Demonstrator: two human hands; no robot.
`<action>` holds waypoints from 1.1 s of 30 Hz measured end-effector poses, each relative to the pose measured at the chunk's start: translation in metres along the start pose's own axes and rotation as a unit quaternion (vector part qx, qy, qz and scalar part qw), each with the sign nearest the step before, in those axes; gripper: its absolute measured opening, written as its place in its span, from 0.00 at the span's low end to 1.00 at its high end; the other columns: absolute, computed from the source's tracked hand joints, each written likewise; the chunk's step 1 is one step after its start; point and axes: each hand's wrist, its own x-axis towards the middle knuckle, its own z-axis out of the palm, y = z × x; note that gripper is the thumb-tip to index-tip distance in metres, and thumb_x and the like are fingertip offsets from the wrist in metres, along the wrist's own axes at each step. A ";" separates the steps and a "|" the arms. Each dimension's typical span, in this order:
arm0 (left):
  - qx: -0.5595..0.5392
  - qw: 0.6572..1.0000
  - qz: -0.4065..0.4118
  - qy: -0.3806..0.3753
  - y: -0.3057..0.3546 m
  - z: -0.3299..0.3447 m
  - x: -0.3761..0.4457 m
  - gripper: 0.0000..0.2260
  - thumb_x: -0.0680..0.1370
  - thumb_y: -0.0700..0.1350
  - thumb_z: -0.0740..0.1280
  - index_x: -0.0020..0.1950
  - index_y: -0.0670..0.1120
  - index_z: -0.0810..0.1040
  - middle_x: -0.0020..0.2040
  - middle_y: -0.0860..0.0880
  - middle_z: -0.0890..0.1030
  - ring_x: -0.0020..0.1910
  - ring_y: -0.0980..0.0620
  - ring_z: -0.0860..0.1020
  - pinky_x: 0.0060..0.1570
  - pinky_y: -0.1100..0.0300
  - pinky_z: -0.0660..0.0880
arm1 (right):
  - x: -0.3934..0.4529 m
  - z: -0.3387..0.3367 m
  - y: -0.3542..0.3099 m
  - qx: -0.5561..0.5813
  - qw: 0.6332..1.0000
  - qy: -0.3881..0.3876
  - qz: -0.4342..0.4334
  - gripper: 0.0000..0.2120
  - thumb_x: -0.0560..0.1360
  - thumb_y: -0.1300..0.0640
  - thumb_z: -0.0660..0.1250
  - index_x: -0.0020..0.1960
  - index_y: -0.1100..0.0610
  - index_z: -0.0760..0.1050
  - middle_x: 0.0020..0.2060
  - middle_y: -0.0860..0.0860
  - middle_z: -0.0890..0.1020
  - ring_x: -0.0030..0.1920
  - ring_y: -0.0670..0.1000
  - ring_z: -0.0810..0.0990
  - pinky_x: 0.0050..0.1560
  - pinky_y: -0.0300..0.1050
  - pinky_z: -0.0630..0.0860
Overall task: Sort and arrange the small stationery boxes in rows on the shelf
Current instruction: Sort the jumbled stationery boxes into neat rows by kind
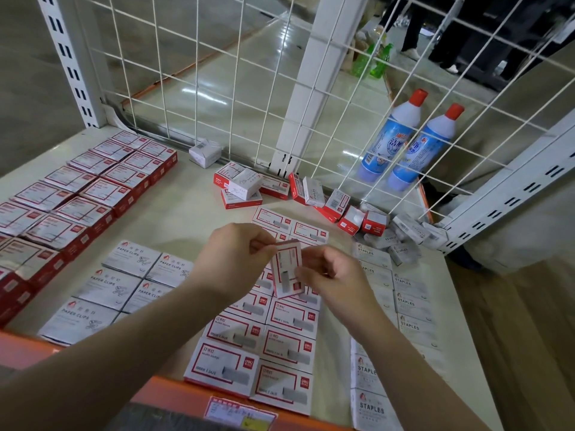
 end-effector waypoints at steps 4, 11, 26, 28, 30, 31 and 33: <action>-0.026 0.997 -0.057 0.055 -0.005 0.001 0.002 0.06 0.79 0.44 0.62 0.45 0.47 0.78 0.43 0.52 0.80 0.36 0.61 0.74 0.27 0.76 0.70 | -0.007 0.006 0.006 -0.037 0.998 -0.037 0.020 0.14 0.73 0.60 0.69 0.48 0.42 0.70 0.44 0.42 0.81 0.43 0.38 0.80 0.41 0.29 0.76; -0.095 0.983 -0.144 0.067 -0.014 0.010 -0.009 0.06 0.78 0.43 0.64 0.47 0.46 0.80 0.39 0.53 0.80 0.37 0.55 0.78 0.32 0.66 0.75 | -0.005 0.009 0.007 -0.055 0.998 0.008 0.014 0.26 0.69 0.61 0.73 0.61 0.44 0.68 0.49 0.42 0.79 0.50 0.41 0.78 0.50 0.36 0.77; -0.058 0.992 -0.108 -0.031 -0.027 0.020 -0.018 0.07 0.77 0.43 0.65 0.55 0.47 0.76 0.49 0.53 0.81 0.47 0.54 0.80 0.43 0.66 0.76 | -0.003 -0.007 0.013 -0.139 0.989 0.007 -0.053 0.21 0.71 0.59 0.71 0.60 0.42 0.72 0.48 0.36 0.78 0.51 0.34 0.75 0.48 0.27 0.71; -0.053 0.993 -0.099 -0.026 -0.028 0.021 -0.019 0.07 0.77 0.43 0.65 0.54 0.47 0.76 0.48 0.53 0.81 0.47 0.54 0.79 0.42 0.69 0.75 | -0.006 -0.008 0.013 -0.146 0.987 0.000 -0.064 0.21 0.72 0.58 0.71 0.59 0.40 0.71 0.46 0.32 0.77 0.49 0.31 0.74 0.46 0.23 0.69; -0.051 0.994 -0.089 -0.022 -0.028 0.020 -0.021 0.06 0.77 0.43 0.65 0.53 0.49 0.76 0.46 0.54 0.80 0.46 0.56 0.79 0.41 0.70 0.75 | -0.007 -0.009 0.013 -0.156 0.985 -0.001 -0.070 0.22 0.72 0.58 0.70 0.60 0.40 0.71 0.47 0.31 0.76 0.49 0.29 0.73 0.47 0.22 0.68; -0.053 0.995 -0.082 -0.020 -0.027 0.020 -0.021 0.06 0.77 0.43 0.65 0.53 0.49 0.76 0.46 0.55 0.80 0.46 0.56 0.79 0.40 0.71 0.74 | -0.008 -0.010 0.013 -0.166 0.983 0.000 -0.076 0.22 0.72 0.57 0.70 0.62 0.40 0.71 0.47 0.31 0.75 0.50 0.29 0.73 0.48 0.22 0.68; -0.051 0.996 -0.069 -0.019 -0.026 0.019 -0.023 0.06 0.77 0.42 0.65 0.53 0.48 0.76 0.46 0.56 0.79 0.46 0.57 0.79 0.40 0.72 0.74 | -0.011 -0.012 0.011 -0.188 0.977 -0.001 -0.097 0.23 0.72 0.57 0.70 0.61 0.37 0.69 0.46 0.29 0.74 0.49 0.27 0.72 0.48 0.21 0.67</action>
